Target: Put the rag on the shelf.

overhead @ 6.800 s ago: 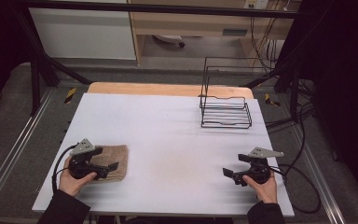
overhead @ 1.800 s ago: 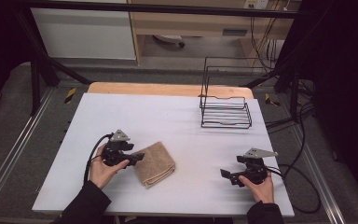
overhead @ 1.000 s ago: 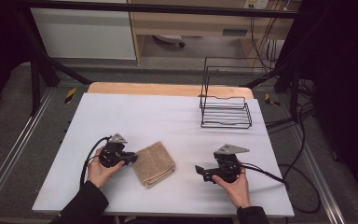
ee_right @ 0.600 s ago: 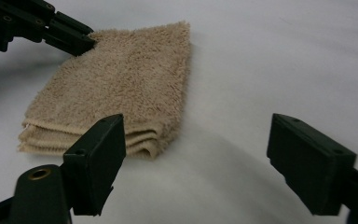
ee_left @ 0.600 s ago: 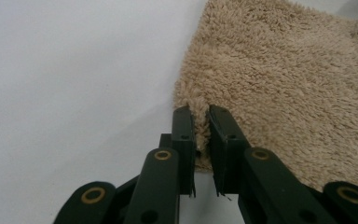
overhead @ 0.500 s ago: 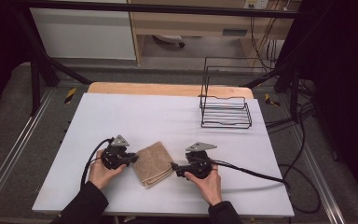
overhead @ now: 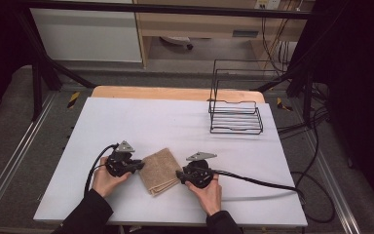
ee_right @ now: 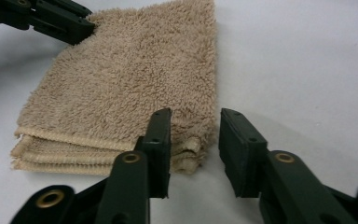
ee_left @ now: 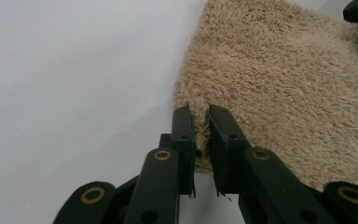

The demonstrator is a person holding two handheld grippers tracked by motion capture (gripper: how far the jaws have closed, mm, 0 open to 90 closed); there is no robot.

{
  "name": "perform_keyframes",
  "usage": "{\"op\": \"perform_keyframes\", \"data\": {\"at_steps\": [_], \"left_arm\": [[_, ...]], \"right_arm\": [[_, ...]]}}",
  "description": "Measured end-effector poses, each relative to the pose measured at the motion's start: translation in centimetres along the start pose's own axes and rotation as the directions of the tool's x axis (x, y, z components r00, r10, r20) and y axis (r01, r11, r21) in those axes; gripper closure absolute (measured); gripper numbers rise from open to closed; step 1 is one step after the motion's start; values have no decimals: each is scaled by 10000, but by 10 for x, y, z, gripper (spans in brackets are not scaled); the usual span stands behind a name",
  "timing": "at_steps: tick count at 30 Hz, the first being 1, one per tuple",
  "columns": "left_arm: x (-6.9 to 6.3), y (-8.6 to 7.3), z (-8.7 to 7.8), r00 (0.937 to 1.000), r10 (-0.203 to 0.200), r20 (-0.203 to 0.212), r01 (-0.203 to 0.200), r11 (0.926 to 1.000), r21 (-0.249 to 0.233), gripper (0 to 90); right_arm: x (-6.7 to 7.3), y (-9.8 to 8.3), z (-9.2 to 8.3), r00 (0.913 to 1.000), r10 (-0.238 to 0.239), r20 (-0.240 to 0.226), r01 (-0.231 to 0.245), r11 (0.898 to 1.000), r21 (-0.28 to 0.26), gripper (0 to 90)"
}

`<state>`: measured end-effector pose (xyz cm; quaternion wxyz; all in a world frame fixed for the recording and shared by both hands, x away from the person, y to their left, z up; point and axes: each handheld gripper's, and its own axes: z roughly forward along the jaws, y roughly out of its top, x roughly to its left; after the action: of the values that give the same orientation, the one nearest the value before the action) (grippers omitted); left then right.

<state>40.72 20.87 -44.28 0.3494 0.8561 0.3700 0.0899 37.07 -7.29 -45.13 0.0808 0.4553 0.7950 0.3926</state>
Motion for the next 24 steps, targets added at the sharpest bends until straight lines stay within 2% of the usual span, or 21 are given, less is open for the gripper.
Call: {"op": "perform_keyframes", "data": {"at_steps": [3,7,10,12,13,14,16,17,19,22,24], "left_arm": [[3,0,0,9988,-436,214,437,9990,-73,810],[2,1,-2,9982,-573,165,574,9983,-44,835],[-1,1,-5,9972,-736,156,738,9972,-87,844],[-1,1,-7,9974,-702,186,703,9975,-55,847],[-4,1,-10,9954,-889,353,895,9959,-157,848],[-4,1,-10,9954,-889,353,895,9959,-157,849],[-8,1,-12,9939,-1008,457,1021,9944,-263,850],[-14,2,-12,9901,-1180,755,1209,9921,-339,850],[-18,2,-12,9882,-1262,865,1299,9908,-390,850],[-34,4,-10,9803,-1479,1306,1562,9862,-552,850],[-39,5,-9,9798,-1482,1343,1568,9861,-555,850]], "right_arm": [[1,-2,2,9998,178,-99,-178,9998,32,738],[2,-2,2,9986,455,-253,-455,9990,9,837],[1,0,-1,9989,397,-259,-396,9992,7,858],[0,2,-5,9985,382,-383,-384,9993,-33,862],[-1,4,-8,9984,386,-407,-386,9993,-1,864],[-2,5,-10,9987,318,-391,-319,9995,-17,865],[-4,7,-13,9990,235,-370,-236,9997,-20,865],[-7,12,-20,9992,190,-362,-190,9998,25,866],[-12,15,-27,9992,157,-360,-153,9998,104,867],[-20,18,-40,9995,100,-290,-93,9997,241,867],[-25,19,-49,9997,-3,-225,11,9994,352,867]]}}
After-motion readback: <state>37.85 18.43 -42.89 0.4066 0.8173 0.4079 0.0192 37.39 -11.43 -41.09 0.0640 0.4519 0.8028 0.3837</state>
